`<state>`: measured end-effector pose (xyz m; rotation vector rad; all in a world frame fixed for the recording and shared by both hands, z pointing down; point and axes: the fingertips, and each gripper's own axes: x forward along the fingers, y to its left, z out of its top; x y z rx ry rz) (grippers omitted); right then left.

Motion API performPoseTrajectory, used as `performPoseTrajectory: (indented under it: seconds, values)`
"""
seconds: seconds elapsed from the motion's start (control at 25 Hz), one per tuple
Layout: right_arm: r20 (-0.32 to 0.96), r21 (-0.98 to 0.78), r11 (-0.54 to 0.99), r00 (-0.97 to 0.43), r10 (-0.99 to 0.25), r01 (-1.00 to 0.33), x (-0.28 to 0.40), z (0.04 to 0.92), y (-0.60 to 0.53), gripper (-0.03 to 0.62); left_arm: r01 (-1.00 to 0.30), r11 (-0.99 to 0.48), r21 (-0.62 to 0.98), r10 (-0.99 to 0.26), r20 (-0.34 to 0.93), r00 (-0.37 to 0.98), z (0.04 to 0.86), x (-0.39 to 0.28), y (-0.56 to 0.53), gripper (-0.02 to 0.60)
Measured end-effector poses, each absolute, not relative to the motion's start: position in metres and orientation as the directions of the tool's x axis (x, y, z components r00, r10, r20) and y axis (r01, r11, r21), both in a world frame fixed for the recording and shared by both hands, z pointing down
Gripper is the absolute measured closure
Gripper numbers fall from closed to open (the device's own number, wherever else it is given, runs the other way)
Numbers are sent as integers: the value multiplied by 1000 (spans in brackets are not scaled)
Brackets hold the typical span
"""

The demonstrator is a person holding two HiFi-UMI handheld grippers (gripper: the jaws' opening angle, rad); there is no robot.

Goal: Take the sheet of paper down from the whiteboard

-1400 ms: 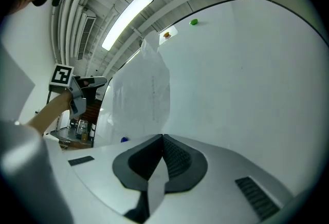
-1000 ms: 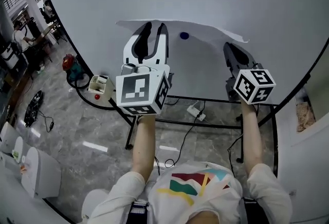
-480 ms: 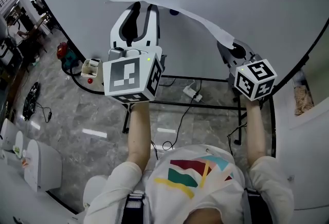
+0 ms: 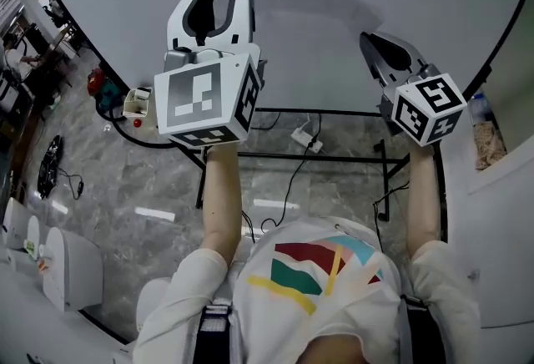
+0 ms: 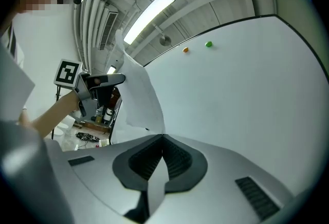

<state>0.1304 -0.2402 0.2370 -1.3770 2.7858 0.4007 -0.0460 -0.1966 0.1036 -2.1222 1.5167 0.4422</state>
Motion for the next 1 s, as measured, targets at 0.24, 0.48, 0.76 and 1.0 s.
performPoseTrajectory:
  seconds: [0.24,0.48,0.76,1.0]
  values:
    - [54,263,685,-699,-713,-679,117,265,-237,580,-941,-263,-213,-798,-501,336,107,-28,-202,416]
    - [171,259,726,-709,-684,-637,104,311,-249,580,-954,-242,-179,-885,-363,293,163,-28,-252,417]
    - [178,246,632,-607,-775,-735,85,340,-260,580,-949,-295,-110,-915,-254,314,234,-49,-257,416]
    - [158,287,558,-536,-829,-779,69,342,-266,580,-949,-307,-71,-924,-219,315,258,-74,-254,416]
